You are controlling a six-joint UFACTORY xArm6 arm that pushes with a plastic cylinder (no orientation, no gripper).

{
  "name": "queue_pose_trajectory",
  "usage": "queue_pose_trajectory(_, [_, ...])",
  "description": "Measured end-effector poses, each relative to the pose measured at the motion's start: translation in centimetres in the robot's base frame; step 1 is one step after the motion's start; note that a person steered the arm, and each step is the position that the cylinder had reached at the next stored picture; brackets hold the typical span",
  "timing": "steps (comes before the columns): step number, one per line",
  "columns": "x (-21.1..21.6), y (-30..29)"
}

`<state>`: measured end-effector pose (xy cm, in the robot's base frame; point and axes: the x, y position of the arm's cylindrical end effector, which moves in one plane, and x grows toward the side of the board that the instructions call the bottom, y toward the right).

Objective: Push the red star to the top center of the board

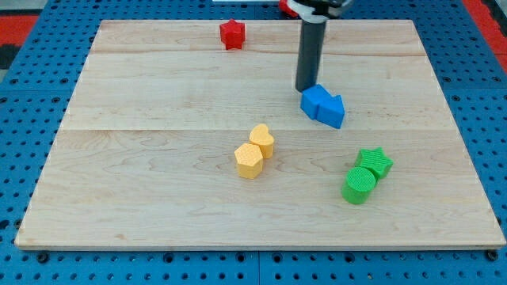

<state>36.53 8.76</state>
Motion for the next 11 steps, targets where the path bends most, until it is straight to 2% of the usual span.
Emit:
queue_pose_trajectory(1, [-3.5,-2.3])
queue_pose_trajectory(2, [-7.9,-8.3])
queue_pose_trajectory(4, [-9.2,-15.8])
queue_pose_trajectory(5, [-12.4,-14.9])
queue_pose_trajectory(7, [-15.7,-0.4])
queue_pose_trajectory(8, [-16.0,0.0])
queue_pose_trajectory(9, [-13.7,-1.8])
queue_pose_trajectory(10, [-13.7,-4.7])
queue_pose_trajectory(11, [-15.0,-3.6])
